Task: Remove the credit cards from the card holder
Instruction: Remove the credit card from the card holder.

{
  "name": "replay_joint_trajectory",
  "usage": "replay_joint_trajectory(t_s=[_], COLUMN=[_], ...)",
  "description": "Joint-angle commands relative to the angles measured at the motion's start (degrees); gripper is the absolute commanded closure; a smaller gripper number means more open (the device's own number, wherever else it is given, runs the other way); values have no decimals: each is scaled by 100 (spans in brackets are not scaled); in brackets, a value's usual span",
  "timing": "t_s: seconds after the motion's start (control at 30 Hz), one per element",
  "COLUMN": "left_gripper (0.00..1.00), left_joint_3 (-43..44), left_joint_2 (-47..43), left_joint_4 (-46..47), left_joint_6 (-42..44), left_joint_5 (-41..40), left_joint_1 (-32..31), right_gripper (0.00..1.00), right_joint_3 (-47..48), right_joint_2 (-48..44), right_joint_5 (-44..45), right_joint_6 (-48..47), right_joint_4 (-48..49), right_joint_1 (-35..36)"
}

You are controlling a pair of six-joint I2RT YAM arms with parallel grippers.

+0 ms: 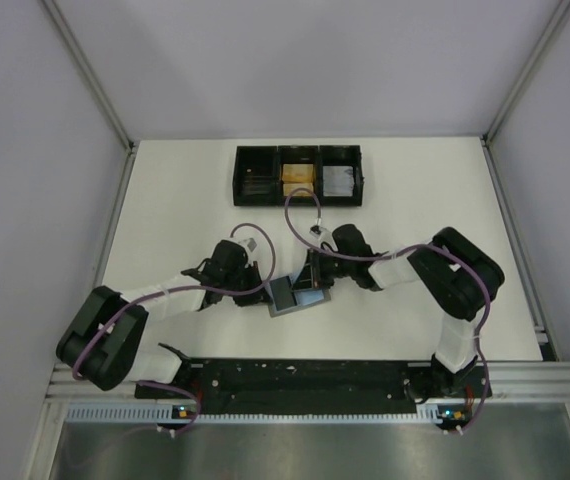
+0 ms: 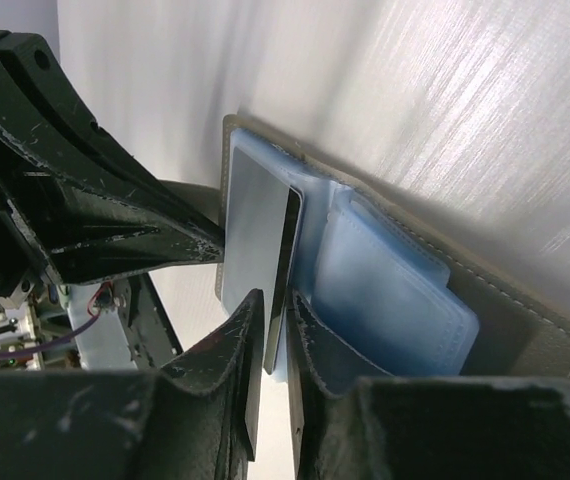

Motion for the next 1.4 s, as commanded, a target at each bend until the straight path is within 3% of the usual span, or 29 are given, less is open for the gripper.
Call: replay_joint_trajectory(t_s=[0.0, 0.33, 0.53, 0.87, 1.2, 1.23, 1.37], left_gripper=[100, 100, 100, 100, 100, 99, 78], left_joint_3=[-10, 86, 69, 16, -63, -89, -19], left_joint_2=[198, 277, 269, 242, -160, -301, -785], left_joint_4=[-332, -332, -341, -499, -465, -377, 9], left_joint_6=[266, 266, 266, 354, 205, 135, -129], left_joint_5=[-646, -664, -699, -769, -761, -725, -567], left_joint_1=[-50, -146, -164, -155, -155, -155, -164], right_gripper=[83, 81, 100, 100, 100, 100, 100], right_joint_3=[168, 546, 573, 283, 450, 432, 379], right_joint_2=[88, 325, 255, -88, -141, -141, -123], right_joint_5=[-315, -420, -385, -288, -306, -306, -323], right_joint_6=[96, 17, -45, -273, -475, -467, -476], right_joint_4=[295, 22, -57, -311, -664, -664, -655], right_joint_1=[4, 188, 206, -338, -374, -365, -365])
